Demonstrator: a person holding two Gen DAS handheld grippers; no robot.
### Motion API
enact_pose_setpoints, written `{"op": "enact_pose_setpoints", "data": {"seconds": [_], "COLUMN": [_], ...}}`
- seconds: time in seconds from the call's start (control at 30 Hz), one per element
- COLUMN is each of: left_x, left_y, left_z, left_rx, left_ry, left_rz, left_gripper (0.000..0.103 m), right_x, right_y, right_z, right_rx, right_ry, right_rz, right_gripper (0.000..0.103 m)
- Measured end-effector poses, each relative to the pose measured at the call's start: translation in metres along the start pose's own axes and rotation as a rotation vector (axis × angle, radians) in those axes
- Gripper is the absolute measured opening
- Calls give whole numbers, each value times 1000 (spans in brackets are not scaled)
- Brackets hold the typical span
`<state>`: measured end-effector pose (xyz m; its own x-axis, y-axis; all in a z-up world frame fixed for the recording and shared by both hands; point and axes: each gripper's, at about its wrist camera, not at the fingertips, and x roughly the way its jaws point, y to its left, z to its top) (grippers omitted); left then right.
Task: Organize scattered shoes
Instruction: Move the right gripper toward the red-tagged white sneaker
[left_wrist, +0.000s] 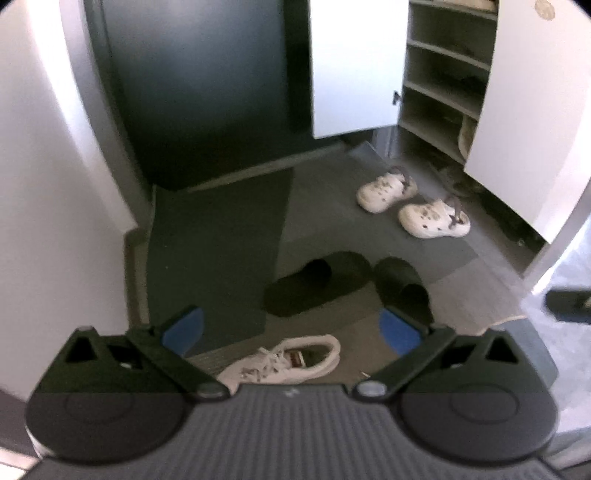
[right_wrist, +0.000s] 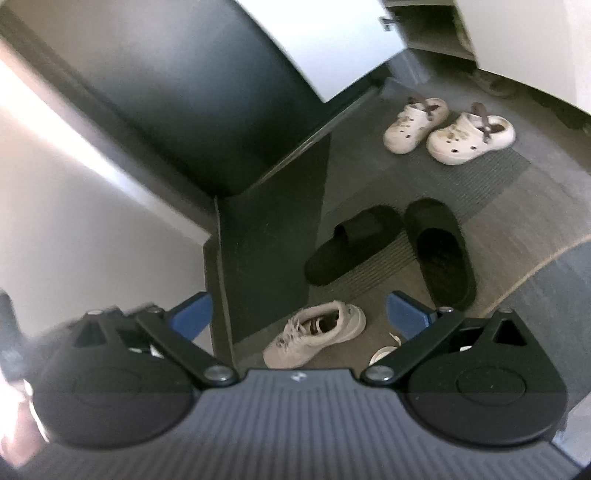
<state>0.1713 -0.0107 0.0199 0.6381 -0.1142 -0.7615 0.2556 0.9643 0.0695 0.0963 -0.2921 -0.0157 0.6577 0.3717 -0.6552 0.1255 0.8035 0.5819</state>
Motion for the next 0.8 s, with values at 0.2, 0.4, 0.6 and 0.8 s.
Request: {"op": "enact_pose_setpoints", "data": {"seconds": [0.2,0.4,0.6,0.8], "left_x": [-39,-62,-70,-62], "left_y": [5,23,19,16], "left_z": [-4,-21,-40,-45], "left_rx": [-46,-192,-192,-141], "left_ry": [-25,-11,-16,-1], "left_rz": [17,6,26,79], "left_gripper": [103,103,103,103], "right_x": [55,125,214,274], "right_y": [40,63,88,88], "right_z": [-21,-56,-89,-117], "right_rx": [-526,-922,-1224,-1362], "right_ry": [202,340,447,465], "right_rz": [-82,-111,-41,70], "right_gripper": [103,103,103,103]}}
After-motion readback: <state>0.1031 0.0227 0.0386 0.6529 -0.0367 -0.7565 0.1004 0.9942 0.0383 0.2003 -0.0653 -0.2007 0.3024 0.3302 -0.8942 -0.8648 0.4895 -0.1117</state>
